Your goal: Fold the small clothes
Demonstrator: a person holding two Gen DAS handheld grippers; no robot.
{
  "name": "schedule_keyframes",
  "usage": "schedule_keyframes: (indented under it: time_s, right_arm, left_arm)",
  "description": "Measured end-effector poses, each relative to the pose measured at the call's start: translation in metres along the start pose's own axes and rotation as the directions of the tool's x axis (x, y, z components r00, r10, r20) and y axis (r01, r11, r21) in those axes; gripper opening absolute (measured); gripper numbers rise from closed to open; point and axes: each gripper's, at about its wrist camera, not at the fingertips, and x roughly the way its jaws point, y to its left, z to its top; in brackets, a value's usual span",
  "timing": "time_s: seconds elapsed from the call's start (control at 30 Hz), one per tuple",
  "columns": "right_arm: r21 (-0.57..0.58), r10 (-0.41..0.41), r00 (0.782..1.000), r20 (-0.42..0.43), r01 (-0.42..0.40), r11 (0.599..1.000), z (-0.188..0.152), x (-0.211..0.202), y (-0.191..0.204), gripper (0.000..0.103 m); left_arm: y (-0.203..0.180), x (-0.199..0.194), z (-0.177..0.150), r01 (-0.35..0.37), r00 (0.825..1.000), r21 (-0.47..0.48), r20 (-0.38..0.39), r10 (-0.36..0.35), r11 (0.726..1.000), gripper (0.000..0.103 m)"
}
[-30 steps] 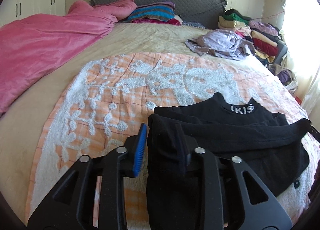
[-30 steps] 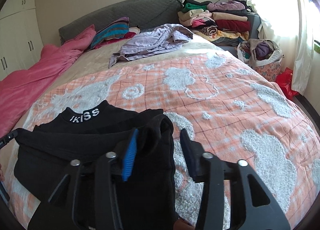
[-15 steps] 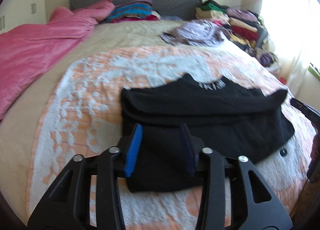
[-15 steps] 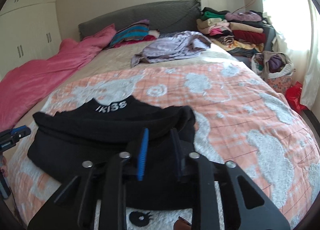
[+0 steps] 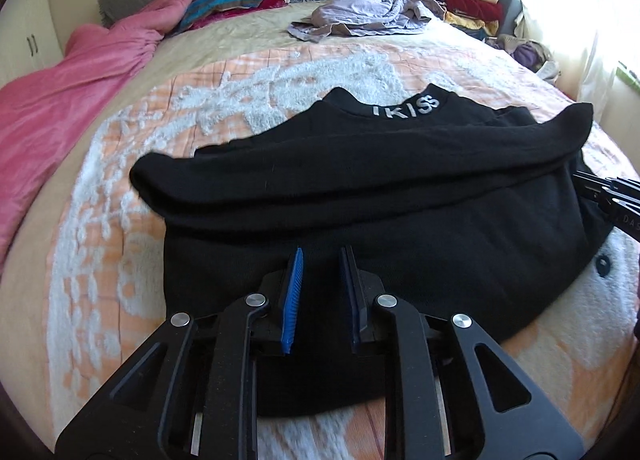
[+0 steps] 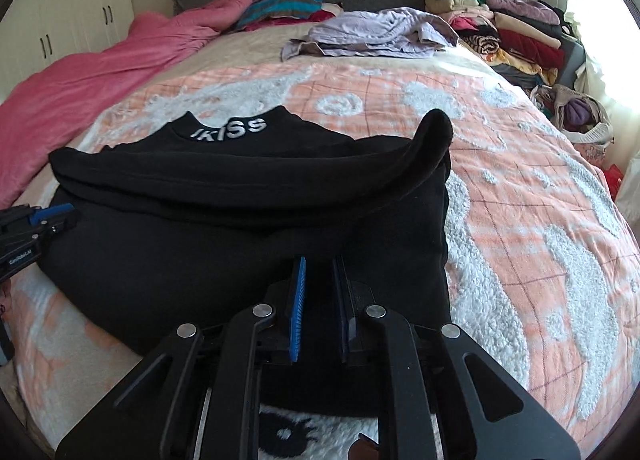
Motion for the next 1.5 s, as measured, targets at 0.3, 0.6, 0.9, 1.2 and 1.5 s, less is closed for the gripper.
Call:
schedule_keyframes:
  time_s: [0.3, 0.6, 0.9, 1.2, 1.5]
  right_arm:
    - [-0.005, -0.030, 0.999, 0.025, 0.030, 1.000, 0.036, 0.030, -0.014, 0.013]
    - [0.099, -0.103, 0.991, 0.091, 0.094, 0.991, 0.058, 0.031, -0.053, 0.014]
    - [0.133, -0.064, 0.996, 0.066, 0.055, 0.990, 0.059, 0.034, -0.075, 0.045]
    - [0.114, -0.013, 0.998, 0.056, 0.006, 0.993, 0.056, 0.042, -0.068, 0.006]
    - [0.132, -0.079, 0.988, 0.129, 0.062, 0.989, 0.062, 0.034, -0.072, 0.006]
  left_arm:
    - [0.019, 0.033, 0.036, -0.025, 1.000, -0.051, 0.010, 0.026, 0.998, 0.021]
    - [0.070, 0.030, 0.065, -0.063, 0.995, -0.220, 0.066, 0.080, 0.974, 0.026]
    - [0.107, 0.037, 0.044, -0.013, 1.000, -0.332, 0.021, 0.022, 0.943, 0.047]
    - [0.098, 0.033, 0.042, 0.015, 0.997, -0.313, 0.073, 0.008, 0.950, 0.004]
    - [0.115, 0.028, 0.042, 0.025, 0.993, -0.347, 0.114, 0.016, 0.937, 0.004]
